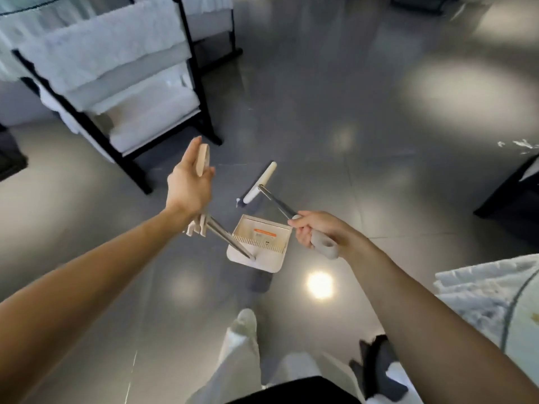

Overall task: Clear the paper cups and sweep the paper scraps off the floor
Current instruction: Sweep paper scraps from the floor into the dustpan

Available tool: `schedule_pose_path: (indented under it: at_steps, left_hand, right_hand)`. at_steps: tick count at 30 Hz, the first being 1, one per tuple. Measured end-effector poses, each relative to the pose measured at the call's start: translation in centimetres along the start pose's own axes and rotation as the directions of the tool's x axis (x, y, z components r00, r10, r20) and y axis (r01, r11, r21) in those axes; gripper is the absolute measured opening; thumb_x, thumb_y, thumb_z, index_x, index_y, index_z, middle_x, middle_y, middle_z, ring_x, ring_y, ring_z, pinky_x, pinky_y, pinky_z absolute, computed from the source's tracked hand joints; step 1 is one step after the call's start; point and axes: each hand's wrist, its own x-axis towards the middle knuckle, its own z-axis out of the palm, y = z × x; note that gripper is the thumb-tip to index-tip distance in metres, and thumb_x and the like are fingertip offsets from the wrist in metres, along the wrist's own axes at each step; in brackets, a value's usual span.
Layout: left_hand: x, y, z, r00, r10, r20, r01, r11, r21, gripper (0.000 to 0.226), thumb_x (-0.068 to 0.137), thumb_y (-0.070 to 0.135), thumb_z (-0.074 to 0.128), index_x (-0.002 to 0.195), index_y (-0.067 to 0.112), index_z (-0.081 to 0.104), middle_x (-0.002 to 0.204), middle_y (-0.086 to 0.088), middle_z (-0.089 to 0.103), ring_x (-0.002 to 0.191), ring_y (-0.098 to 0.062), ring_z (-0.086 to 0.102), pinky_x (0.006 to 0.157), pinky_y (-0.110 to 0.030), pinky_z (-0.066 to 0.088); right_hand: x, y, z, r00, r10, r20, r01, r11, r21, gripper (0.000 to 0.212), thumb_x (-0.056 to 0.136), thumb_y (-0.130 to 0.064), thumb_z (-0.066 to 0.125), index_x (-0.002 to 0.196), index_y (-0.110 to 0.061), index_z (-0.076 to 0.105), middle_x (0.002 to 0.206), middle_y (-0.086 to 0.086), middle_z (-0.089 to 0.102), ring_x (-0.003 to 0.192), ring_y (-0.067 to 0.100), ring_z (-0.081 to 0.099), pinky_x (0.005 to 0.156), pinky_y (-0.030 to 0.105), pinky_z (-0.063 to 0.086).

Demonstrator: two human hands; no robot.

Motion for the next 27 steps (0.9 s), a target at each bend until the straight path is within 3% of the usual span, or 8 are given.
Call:
schedule_pose_path:
  at_steps: [5,10,15,19,24,27]
  left_hand:
    - [12.5,2.3,3.5,0.984,0.074,0.164,-0.071,0.997,-0.021,0.055,0.098,0.019,0.05,0.143,0.047,0.034,0.094,0.003,0.057,0.055,-0.016,0.05,0.051,-0.025,0.05]
    - [23.4,7.5,10.9,0.938,0.163,0.307,-0.161,0.986,-0.031,0.053,0.098,0.018,0.05,0.143,0.042,0.035,0.096,0.001,0.057,0.057,-0.016,0.051,0.043,-0.019,0.046]
    - [32.4,13.3,21.1,0.875,0.227,0.428,-0.231,0.972,-0.042,0.053,0.099,0.017,0.049,0.143,0.042,0.035,0.104,0.001,0.058,0.057,-0.017,0.053,0.047,-0.021,0.049]
    - [39.9,20.0,30.5,0.839,0.256,0.479,-0.26,0.964,-0.06,0.055,0.099,0.016,0.05,0.145,0.041,0.033,0.108,-0.001,0.058,0.057,-0.015,0.052,0.047,-0.021,0.047]
    - [47.6,30.0,41.1,0.781,0.335,0.527,-0.33,0.938,-0.107,0.055,0.099,0.016,0.05,0.146,0.04,0.033,0.104,-0.001,0.058,0.062,-0.015,0.051,0.046,-0.018,0.044]
    - [51.3,35.0,47.5,0.735,0.374,0.565,-0.358,0.922,-0.145,0.055,0.099,0.016,0.049,0.146,0.039,0.032,0.104,-0.002,0.059,0.063,-0.016,0.052,0.05,-0.023,0.046]
  right_hand:
    - [6.9,-7.2,-0.7,0.997,0.019,-0.078,-0.013,0.997,0.081,0.023,0.096,-0.002,0.051,0.112,-0.012,0.038,0.073,0.007,0.046,0.041,0.001,0.039,0.04,0.011,0.037]
    - [10.7,-15.1,-5.0,0.981,0.016,-0.194,0.016,0.987,0.162,0.013,0.098,-0.006,0.05,0.111,-0.006,0.049,0.073,0.008,0.05,0.036,0.006,0.04,0.04,0.011,0.038]
    - [15.3,-22.8,-12.9,0.96,0.03,-0.278,0.048,0.961,0.271,0.01,0.098,-0.004,0.05,0.106,-0.009,0.051,0.051,0.003,0.051,0.04,0.004,0.038,0.037,0.013,0.037]
    - [18.4,-30.7,-20.5,0.934,-0.011,-0.357,0.142,0.929,0.343,0.035,0.097,0.003,0.046,0.126,-0.015,0.038,0.048,0.002,0.047,0.036,0.004,0.037,0.033,0.014,0.035]
    - [19.5,-41.6,-30.3,0.914,-0.047,-0.403,0.212,0.902,0.377,0.015,0.097,0.001,0.049,0.098,-0.013,0.044,0.045,0.001,0.048,0.032,0.003,0.039,0.031,0.014,0.036]
    - [19.9,-46.8,-35.7,0.9,-0.048,-0.433,0.238,0.887,0.397,0.011,0.096,-0.001,0.051,0.102,-0.009,0.046,0.048,0.001,0.046,0.033,0.004,0.04,0.032,0.014,0.037]
